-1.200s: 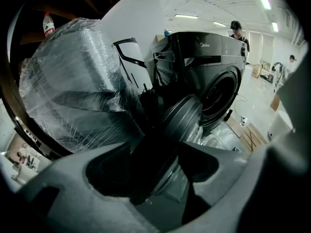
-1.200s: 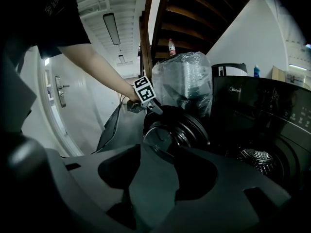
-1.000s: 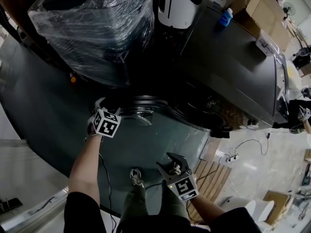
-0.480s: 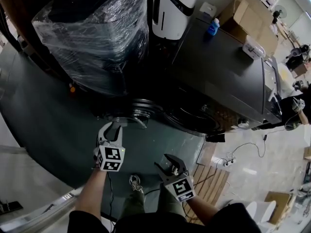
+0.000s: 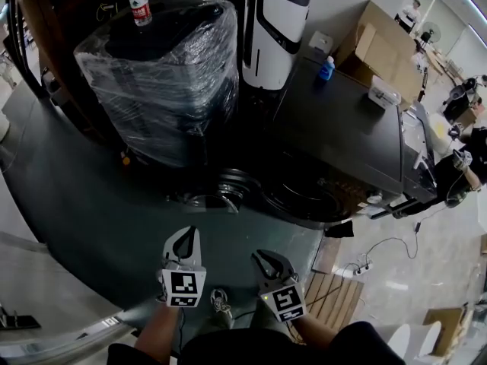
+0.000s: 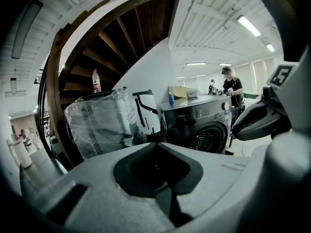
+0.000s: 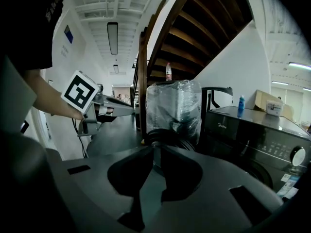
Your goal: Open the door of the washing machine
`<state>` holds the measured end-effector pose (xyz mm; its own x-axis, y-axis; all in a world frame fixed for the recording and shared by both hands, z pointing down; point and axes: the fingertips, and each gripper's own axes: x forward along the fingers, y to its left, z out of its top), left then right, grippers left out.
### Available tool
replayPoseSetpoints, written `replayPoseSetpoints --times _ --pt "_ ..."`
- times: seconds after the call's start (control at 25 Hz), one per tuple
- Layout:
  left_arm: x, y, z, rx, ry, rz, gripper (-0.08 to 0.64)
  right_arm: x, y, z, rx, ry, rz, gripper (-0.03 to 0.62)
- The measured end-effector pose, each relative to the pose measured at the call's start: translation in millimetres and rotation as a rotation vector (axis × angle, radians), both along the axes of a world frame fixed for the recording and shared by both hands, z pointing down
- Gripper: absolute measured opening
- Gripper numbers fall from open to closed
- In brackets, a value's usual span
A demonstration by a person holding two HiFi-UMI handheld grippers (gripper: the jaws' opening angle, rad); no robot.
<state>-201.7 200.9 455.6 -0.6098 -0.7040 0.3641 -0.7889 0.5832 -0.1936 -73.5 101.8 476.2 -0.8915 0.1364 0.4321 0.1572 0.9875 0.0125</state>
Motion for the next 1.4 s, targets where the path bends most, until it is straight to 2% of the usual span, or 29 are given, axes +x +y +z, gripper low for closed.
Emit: replayPoseSetpoints --times 0.16,0.52,0.68,0.92,1.4 --pt "24.4 18.1 -20.5 -0.001 -0.007 0.037 0.017 7.8 12.9 -26.3 0.015 -0.039 0.011 0.009" --pt "65.6 54.2 -64.0 0.066 -0.01 0.05 0.017 27.4 38.7 -67.1 0.031 -0.09 0.024 0.009" --pt "79.7 66.3 -77.1 0.073 -0.016 0.065 0.017 34.0 45.4 -79.2 0.043 -0.108 0.027 0.009" --pt "100.9 86.6 -81.1 0.065 0.021 0.055 0.017 37.9 64.1 -94.1 0.048 -0.132 0.012 0.009" --pt "117.9 118.6 -85.1 0.058 -0.001 0.041 0.017 44.3 107.9 -96.7 0.05 -0.127 -0.055 0.008"
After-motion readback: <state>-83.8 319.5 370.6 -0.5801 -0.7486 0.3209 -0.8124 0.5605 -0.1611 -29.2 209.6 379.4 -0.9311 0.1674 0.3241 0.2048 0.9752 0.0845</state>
